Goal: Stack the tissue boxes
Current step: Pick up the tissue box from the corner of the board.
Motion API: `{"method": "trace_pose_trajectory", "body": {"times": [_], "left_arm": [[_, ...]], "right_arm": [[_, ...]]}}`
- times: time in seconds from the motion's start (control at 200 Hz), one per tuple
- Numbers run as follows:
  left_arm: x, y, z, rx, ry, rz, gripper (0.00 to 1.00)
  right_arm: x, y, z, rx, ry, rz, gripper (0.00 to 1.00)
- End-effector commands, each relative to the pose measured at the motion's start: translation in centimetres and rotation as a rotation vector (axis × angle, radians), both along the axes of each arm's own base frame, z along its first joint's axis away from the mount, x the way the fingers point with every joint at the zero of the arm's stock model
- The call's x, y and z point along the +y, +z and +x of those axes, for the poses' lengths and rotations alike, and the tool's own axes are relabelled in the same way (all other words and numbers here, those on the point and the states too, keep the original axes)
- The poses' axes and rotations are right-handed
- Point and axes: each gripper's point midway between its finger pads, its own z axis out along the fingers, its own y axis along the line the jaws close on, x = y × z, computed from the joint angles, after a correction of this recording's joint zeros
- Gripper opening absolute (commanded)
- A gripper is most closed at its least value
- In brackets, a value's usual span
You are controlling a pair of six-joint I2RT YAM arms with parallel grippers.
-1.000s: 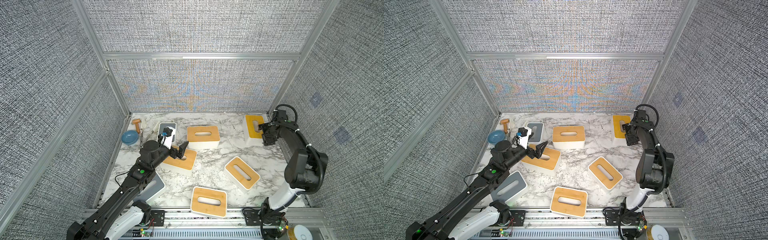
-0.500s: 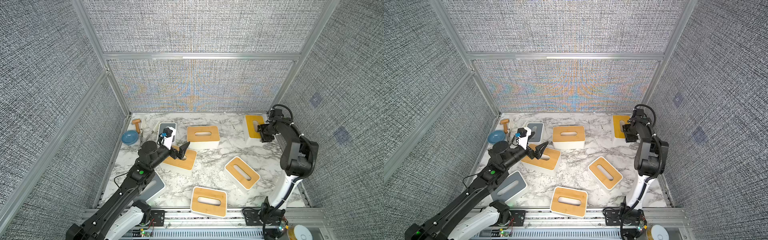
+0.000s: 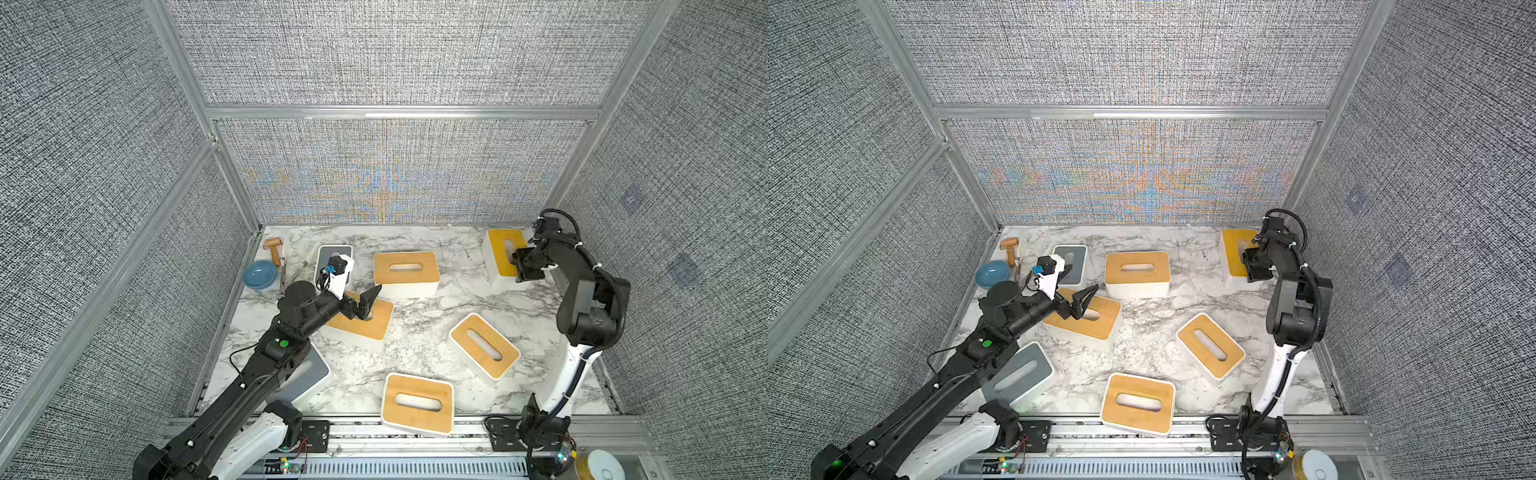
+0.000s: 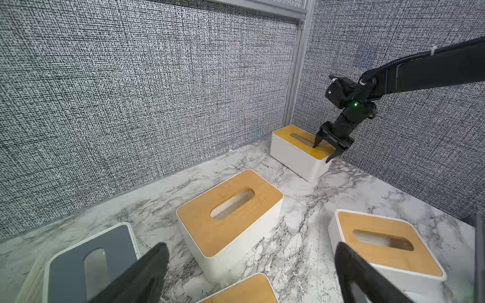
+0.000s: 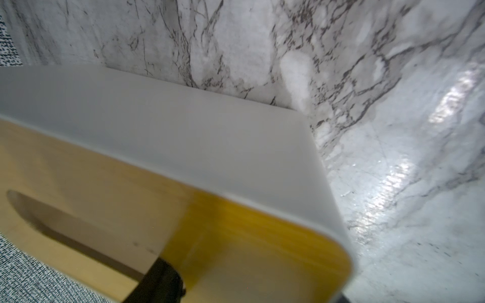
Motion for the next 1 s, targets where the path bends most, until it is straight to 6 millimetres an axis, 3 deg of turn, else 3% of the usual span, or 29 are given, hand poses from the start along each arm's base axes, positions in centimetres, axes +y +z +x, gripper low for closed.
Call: {"method": "trace_pose_trajectory", "body": {"times": [0.0,0.27,0.625,0.875,0.995], "left_arm": [[-0.1,1.0,-0.1,-0.027,-0.010,-0.025,1.00],[-0.2,1.0,-0.2,-0.024,-0.018,-0.032,0.99],[-0.3,0.7,-0.1,-0.015,-0.019,-0.031,1.00],[-0.4,0.5,0.0,-0.004,-0.024,-0.031,0.99],[-0.5,0.5,-0.1,-0.003,-0.027,-0.032,0.99]], "right_arm": [[0.3,-0.2,-0.9,0.038,-0.005,0.014,0.44],[-0.3,2.9,-1.5,0.015,0.011,-0.044,0.43],[-0.2,4.8,-2.5,0.041,0.065,-0.064,0.41],[-0.2,10.4,-2.4,-0.066,0.266,-0.201,0.35],[0.7,13.4,-2.4,-0.115,0.413,-0.286,0.33]]}}
